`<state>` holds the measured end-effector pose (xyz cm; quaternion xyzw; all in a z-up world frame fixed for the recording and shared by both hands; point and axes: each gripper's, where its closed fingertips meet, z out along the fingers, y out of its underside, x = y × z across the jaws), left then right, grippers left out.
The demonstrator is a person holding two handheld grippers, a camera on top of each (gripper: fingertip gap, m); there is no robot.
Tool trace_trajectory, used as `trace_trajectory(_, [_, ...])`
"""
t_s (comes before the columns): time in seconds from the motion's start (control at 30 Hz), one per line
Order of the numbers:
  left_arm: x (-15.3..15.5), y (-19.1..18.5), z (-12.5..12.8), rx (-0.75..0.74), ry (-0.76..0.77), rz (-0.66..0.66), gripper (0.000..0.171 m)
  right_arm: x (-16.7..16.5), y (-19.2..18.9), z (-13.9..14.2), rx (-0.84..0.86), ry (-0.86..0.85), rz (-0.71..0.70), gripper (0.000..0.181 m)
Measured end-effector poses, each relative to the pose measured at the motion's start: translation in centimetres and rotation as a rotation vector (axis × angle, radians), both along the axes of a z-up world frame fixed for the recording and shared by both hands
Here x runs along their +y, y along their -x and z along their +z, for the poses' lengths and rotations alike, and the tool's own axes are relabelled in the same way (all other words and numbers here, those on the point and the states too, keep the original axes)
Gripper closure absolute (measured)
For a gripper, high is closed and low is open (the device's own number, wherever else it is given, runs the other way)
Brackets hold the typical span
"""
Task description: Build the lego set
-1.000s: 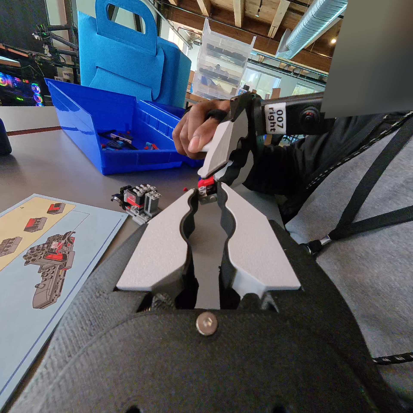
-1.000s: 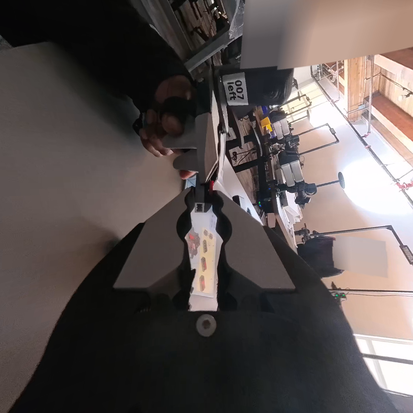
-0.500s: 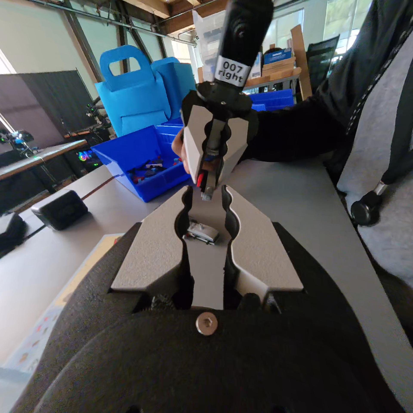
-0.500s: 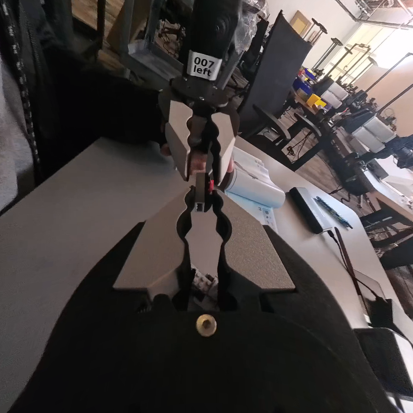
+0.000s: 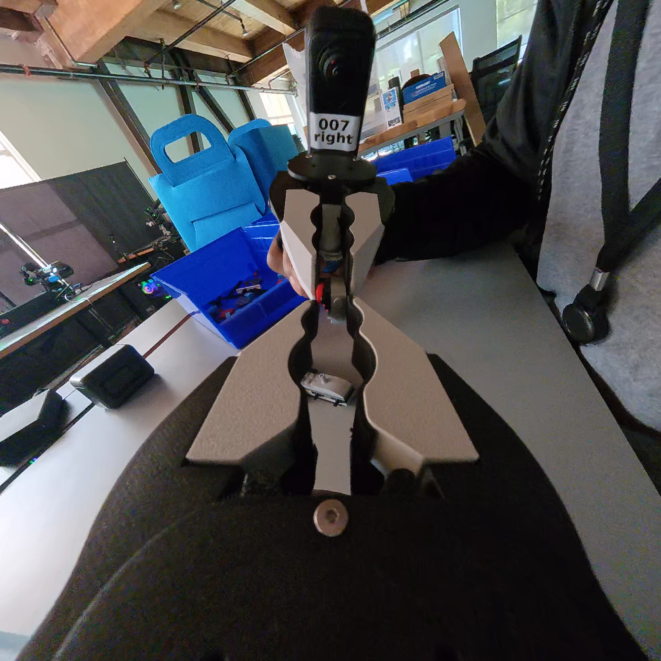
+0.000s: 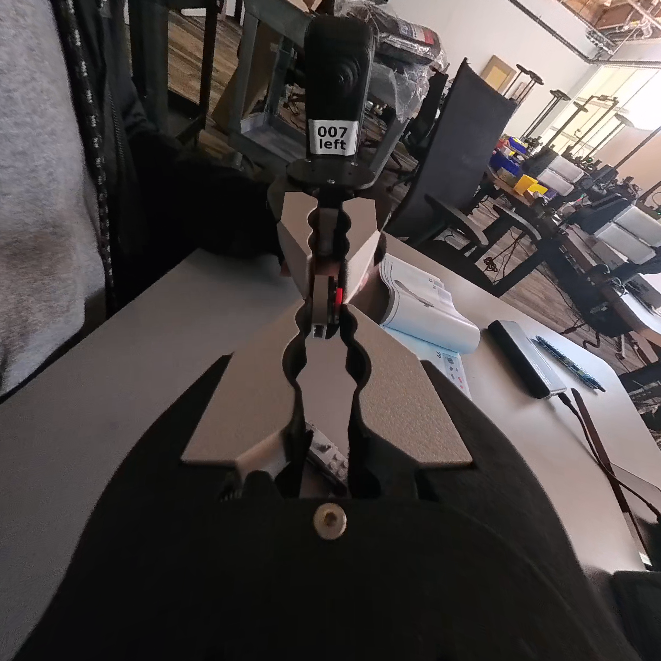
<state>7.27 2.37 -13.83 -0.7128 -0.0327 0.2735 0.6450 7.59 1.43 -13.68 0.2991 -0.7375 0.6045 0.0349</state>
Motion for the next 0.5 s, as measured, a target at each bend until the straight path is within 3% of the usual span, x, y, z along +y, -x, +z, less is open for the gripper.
trace_trajectory(0.5, [0.12, -1.00, 0.31, 0.064, 0.019, -0.037, 0.158, 0.05, -0.95, 0.34, -0.002, 0.031, 0.060, 0.166])
